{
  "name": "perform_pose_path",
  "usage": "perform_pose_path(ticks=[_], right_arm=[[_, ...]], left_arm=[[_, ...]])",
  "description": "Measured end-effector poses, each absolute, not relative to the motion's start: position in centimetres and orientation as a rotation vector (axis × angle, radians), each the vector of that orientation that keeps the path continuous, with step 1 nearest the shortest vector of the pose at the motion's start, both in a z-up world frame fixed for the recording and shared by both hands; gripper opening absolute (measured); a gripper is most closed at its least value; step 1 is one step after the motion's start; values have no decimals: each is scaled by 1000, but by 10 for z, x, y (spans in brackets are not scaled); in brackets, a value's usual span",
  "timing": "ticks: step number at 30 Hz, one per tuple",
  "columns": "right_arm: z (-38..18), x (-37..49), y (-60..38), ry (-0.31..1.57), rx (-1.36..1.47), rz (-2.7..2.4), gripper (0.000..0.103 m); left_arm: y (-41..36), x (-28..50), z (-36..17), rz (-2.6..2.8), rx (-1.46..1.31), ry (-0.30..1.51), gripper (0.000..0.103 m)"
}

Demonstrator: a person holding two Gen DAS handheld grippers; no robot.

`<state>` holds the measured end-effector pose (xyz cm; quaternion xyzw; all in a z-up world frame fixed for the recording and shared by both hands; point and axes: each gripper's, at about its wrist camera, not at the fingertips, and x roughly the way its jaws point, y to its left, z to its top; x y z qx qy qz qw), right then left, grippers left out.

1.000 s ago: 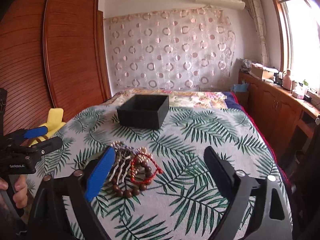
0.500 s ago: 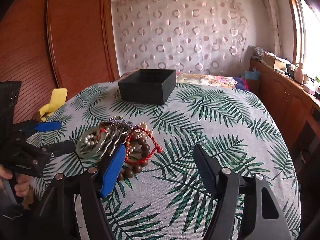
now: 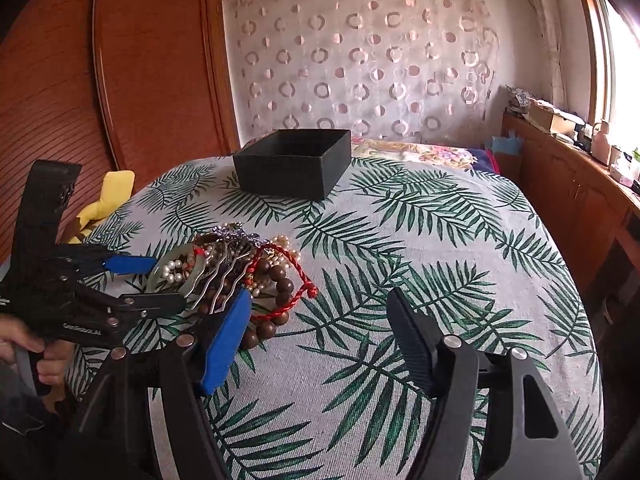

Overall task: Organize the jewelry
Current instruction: 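Move both tools down toward the jewelry pile, then grasp the jade bangle with the left tool while the right tool grasps the red bead bracelet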

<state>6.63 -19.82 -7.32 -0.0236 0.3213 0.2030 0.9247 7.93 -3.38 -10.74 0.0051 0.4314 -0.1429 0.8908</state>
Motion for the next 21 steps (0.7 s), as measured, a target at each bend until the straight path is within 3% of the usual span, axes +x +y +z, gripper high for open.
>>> perform_pose_path(ticks=[1,13,21], right_arm=[[-74,67,-198,663,-50,422,72],[-76,77,-186,711,-88,487,59],[-73,106,-180,763,-118,519,37]], left_arm=[[-34,80,-107,-293,19,894,69],[-21,66,-94,-278,-3,829,68],[-13,61,-79,-270,-26,777,68]])
